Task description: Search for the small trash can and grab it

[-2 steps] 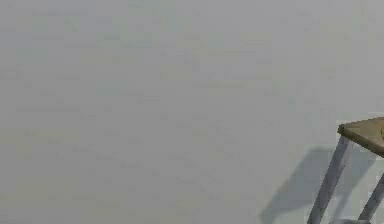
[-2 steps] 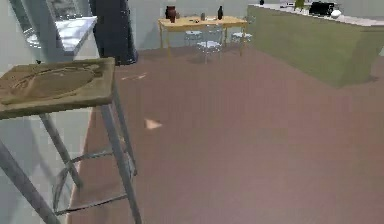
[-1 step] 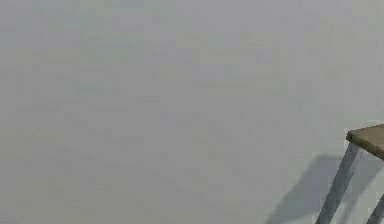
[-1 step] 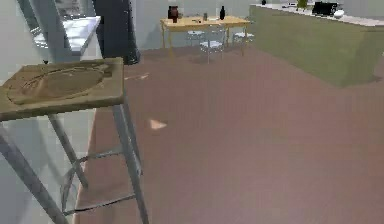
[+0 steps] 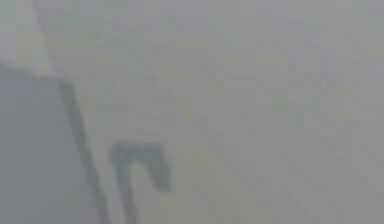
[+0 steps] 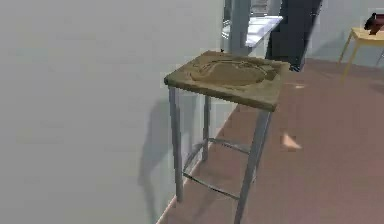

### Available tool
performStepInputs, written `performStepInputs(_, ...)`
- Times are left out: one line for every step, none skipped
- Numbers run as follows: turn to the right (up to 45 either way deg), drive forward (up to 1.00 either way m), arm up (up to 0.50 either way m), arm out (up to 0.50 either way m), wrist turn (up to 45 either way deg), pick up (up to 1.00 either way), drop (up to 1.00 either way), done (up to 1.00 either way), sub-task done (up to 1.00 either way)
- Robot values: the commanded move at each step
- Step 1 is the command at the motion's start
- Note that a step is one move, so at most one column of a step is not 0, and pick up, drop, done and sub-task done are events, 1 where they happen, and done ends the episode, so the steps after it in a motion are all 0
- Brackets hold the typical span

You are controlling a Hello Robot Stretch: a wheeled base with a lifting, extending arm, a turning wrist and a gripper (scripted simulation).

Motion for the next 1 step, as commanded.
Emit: performStepInputs(-45.0, 0.0, 0.0, 0.0, 0.0, 0.0, 0.0, 0.0, 0.0)
